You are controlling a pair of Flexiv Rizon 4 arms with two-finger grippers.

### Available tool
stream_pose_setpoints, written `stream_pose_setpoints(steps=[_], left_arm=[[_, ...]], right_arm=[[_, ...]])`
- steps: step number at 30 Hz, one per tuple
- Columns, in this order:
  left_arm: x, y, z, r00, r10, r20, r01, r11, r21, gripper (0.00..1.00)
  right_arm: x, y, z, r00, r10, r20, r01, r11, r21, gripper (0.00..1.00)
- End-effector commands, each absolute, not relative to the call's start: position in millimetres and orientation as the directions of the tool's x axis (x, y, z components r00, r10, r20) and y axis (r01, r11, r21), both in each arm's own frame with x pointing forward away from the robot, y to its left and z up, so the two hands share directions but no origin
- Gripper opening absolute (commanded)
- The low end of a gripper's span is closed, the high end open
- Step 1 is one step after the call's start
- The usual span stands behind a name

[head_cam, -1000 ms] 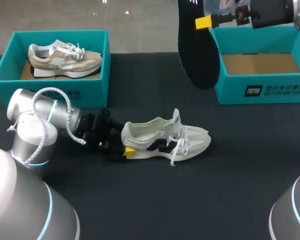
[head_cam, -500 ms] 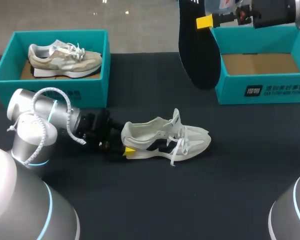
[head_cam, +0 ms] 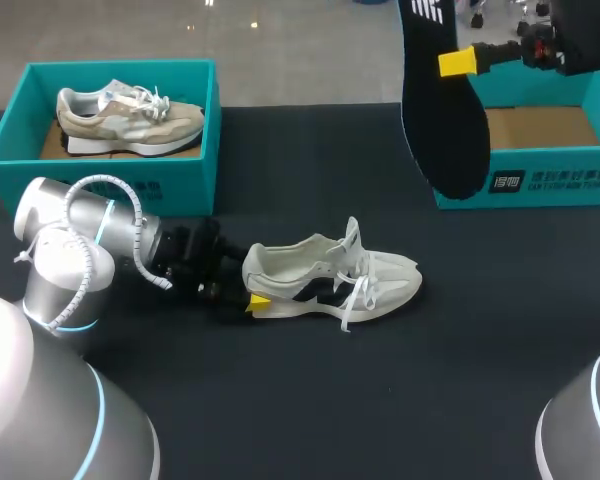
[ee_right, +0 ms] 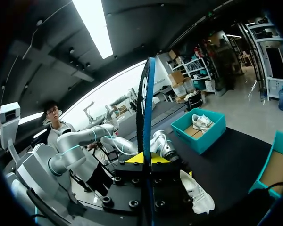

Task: Take the shoe out of the shoebox, open the shoe tongue, remove and reinsert the insole, then place the shoe into the shoebox

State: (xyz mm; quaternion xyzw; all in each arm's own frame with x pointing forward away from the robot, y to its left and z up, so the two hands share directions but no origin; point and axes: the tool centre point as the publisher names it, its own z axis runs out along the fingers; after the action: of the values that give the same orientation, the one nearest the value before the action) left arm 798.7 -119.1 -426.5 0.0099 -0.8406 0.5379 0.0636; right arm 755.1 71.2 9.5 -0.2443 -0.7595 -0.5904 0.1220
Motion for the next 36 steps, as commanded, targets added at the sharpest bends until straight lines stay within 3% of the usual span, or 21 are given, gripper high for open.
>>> stream_pose_setpoints(steps=[1, 13, 36], left_arm=[[800, -119, -430, -0.992, 0.052, 0.118, -0.086, 0.422, -0.902, 0.00], [800, -119, -430, -0.992, 0.052, 0.118, -0.086, 0.422, -0.902, 0.00], [800, -119, -430, -0.992, 0.052, 0.118, -0.086, 0.422, -0.902, 0.00]], right_arm=[[733, 68, -1, -0.838, 0.251, 0.484, 0.530, 0.164, 0.832, 0.00], [696, 78, -6, -0.802, 0.272, 0.532, 0.576, 0.114, 0.810, 0.00], [696, 78, -6, -0.802, 0.272, 0.532, 0.576, 0.114, 0.810, 0.00]])
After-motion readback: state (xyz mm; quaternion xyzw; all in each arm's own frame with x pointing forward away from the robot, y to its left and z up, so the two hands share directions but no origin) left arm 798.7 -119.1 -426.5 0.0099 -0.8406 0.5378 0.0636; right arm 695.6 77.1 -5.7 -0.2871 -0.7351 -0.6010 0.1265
